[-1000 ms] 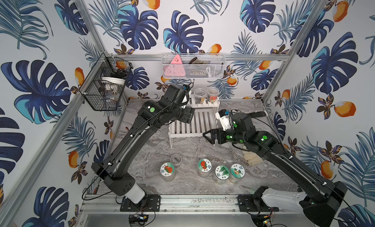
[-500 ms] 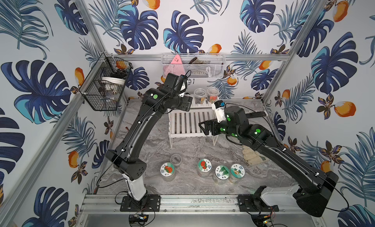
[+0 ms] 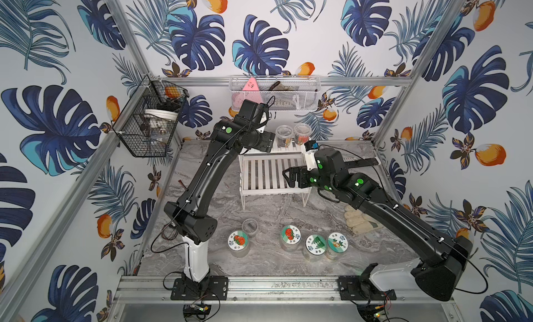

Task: Place the seed container on the shelf
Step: Place the seed jar on the shelf.

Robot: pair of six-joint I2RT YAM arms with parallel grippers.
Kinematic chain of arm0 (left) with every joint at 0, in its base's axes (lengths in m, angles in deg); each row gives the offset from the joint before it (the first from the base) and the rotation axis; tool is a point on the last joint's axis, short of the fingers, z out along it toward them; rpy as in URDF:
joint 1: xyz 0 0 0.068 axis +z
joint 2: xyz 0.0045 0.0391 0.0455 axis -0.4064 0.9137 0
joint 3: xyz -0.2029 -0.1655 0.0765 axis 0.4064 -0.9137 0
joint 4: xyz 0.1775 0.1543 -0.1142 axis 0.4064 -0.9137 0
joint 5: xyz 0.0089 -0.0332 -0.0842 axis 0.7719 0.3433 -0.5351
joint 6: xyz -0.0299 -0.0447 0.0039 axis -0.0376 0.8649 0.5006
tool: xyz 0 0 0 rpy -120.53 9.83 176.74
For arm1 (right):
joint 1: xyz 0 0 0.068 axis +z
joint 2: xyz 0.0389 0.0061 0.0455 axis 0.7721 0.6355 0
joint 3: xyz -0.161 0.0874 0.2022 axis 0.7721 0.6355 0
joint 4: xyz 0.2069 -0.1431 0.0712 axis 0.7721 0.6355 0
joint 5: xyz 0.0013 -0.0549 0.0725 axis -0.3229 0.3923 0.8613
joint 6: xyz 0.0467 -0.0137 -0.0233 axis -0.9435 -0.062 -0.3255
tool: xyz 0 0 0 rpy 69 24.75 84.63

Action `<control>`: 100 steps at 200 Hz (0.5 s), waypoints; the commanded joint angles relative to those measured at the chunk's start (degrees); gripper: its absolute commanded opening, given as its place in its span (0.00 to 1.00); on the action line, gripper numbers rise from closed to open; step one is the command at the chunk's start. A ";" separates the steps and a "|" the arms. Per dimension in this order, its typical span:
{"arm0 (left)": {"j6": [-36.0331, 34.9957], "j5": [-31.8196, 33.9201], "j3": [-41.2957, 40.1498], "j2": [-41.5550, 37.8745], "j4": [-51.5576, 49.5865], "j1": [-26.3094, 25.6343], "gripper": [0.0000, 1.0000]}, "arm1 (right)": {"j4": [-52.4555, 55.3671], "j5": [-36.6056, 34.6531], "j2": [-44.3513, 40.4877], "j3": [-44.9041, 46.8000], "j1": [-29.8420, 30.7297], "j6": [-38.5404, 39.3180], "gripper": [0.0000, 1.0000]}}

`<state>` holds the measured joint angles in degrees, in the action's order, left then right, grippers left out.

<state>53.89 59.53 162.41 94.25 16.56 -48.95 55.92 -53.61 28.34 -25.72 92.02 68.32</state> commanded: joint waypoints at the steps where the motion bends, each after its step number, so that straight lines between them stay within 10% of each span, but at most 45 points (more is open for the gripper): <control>1: -1.67 1.40 1.02 0.85 1.46 0.25 0.76 | -2.12 0.78 -0.31 0.83 0.01 -1.72 1.00; 100: -2.75 1.59 2.26 3.74 2.96 0.27 0.75 | -6.44 -0.17 -0.44 3.27 0.01 -3.14 1.00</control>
<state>52.36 60.97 164.18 97.46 17.87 -48.95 54.41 -52.62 28.23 -23.38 92.02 66.41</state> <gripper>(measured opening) 0.772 0.998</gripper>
